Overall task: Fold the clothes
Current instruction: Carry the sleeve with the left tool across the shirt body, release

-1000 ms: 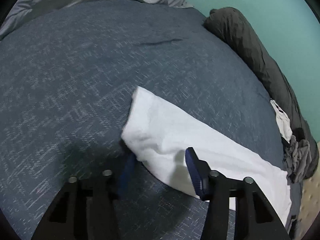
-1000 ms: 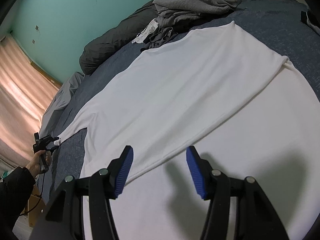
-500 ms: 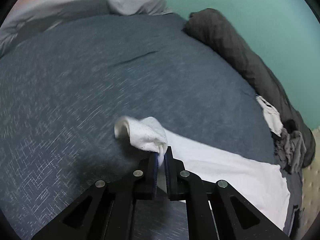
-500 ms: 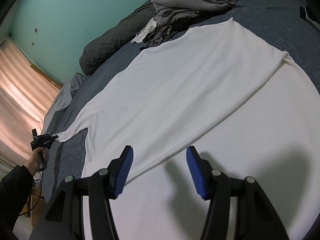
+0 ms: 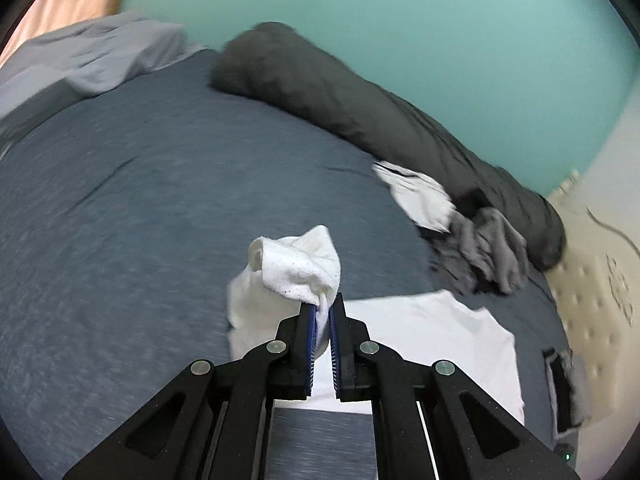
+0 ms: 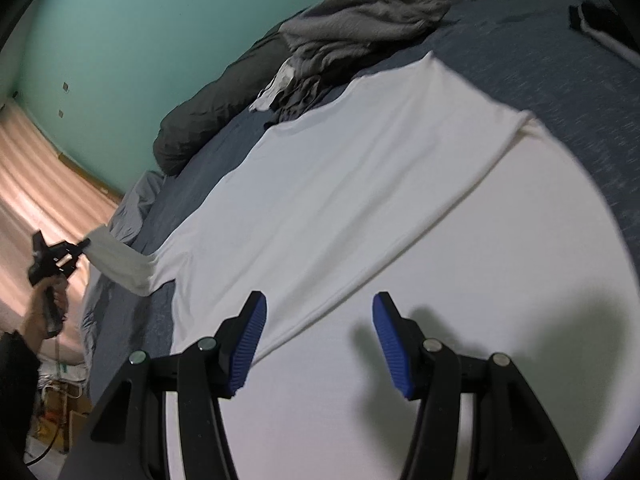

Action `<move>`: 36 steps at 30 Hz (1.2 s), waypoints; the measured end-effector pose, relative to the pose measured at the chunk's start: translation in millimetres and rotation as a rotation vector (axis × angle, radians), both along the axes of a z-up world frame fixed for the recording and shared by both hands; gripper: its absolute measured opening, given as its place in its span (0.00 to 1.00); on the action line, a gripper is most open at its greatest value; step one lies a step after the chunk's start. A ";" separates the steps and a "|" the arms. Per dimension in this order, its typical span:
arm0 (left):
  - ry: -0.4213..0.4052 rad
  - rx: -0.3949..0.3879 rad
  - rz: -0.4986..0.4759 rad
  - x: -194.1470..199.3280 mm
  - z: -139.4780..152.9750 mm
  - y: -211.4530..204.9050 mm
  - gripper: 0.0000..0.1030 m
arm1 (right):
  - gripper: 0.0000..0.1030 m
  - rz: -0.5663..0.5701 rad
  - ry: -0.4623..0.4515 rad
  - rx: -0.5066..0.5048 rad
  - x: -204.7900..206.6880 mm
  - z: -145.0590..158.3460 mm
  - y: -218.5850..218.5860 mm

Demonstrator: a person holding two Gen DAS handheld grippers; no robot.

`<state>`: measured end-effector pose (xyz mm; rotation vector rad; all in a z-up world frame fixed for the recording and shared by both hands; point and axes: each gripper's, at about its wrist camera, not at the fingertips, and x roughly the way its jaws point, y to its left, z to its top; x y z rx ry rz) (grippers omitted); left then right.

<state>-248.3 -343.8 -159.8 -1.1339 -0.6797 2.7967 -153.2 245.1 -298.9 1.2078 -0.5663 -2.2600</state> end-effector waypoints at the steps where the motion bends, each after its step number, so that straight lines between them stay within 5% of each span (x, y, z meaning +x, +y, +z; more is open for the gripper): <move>1: 0.004 0.000 -0.024 0.6 5.8 16.7 0.06 | 0.55 -0.009 0.003 0.003 0.1 0.9 4.1; 18: 0.056 -0.009 -0.406 5.6 64.5 256.1 0.06 | 0.55 -0.144 -0.002 -0.053 17.4 17.3 89.8; 31: 0.029 -0.011 -0.610 51.4 57.3 388.0 0.06 | 0.55 -0.181 0.003 -0.099 47.1 34.0 124.6; 36: -0.034 -0.029 -0.665 72.4 12.9 421.5 0.06 | 0.55 -0.202 0.003 -0.114 53.8 36.7 135.1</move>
